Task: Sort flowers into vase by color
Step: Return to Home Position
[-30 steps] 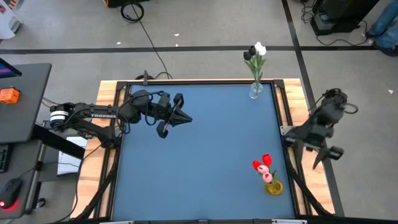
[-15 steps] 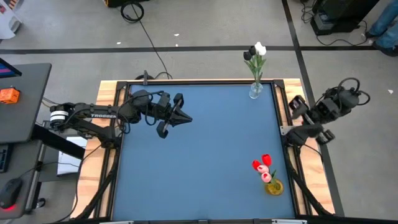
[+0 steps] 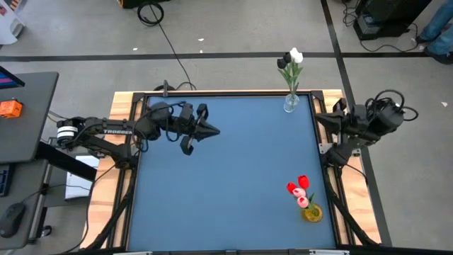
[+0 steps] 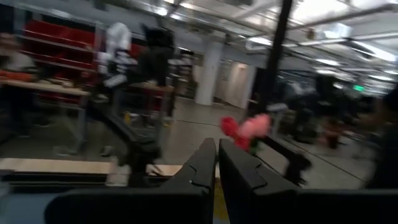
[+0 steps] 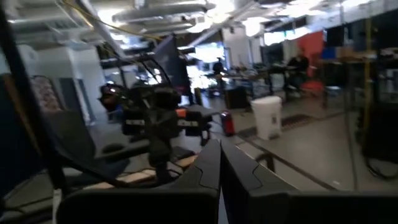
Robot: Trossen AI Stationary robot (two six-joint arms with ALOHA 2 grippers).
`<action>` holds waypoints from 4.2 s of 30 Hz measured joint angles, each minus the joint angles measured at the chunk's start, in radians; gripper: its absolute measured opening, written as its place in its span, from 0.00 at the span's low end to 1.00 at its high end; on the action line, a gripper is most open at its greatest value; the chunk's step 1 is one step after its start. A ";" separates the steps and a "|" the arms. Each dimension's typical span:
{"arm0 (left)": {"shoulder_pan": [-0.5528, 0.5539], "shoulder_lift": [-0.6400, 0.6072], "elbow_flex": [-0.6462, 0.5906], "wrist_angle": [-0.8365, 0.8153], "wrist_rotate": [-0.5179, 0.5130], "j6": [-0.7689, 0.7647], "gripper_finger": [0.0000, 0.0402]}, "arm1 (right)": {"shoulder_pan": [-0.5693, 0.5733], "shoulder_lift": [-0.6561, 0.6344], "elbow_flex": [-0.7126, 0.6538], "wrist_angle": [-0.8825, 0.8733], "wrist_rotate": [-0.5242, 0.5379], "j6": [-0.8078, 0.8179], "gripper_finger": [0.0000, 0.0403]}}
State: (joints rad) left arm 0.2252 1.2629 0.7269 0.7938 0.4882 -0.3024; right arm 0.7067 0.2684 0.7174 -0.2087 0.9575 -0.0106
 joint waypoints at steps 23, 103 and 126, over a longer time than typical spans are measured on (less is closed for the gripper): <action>0.016 -0.001 0.001 0.080 -0.011 0.000 0.06 | -0.034 0.217 -0.001 -0.189 0.034 0.218 0.01; -0.220 -1.093 -0.717 -0.628 -0.583 0.113 0.00 | -0.586 -0.264 -0.602 0.134 -0.588 0.228 0.00; -0.442 -1.129 -0.719 -0.649 -0.781 0.230 0.00 | -0.591 -0.201 -0.711 0.280 -0.582 0.280 0.09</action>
State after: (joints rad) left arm -0.2172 0.1338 0.0082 0.1452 -0.2928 -0.0726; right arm 0.1162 0.0673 0.0059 0.0710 0.3754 0.2693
